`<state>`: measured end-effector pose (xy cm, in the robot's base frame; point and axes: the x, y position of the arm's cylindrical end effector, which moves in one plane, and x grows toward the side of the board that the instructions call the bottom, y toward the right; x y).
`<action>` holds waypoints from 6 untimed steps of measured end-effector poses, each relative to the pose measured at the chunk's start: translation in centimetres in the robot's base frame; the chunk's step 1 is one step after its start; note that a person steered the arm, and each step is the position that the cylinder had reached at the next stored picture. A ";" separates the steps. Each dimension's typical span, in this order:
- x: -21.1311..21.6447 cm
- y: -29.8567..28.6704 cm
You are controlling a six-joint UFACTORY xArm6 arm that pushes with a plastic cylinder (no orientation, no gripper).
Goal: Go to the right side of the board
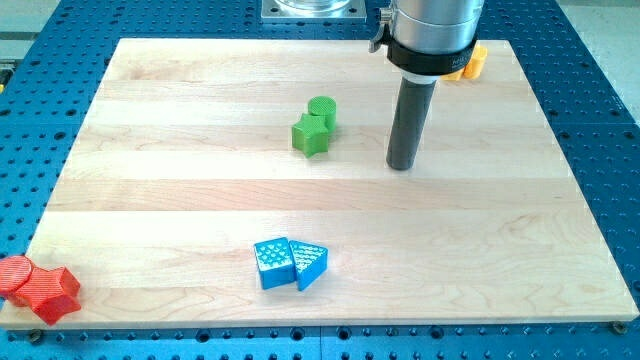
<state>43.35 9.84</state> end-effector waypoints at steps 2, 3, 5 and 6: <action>-0.2 2.4; -0.2 9.2; -6.1 17.3; -10.6 22.5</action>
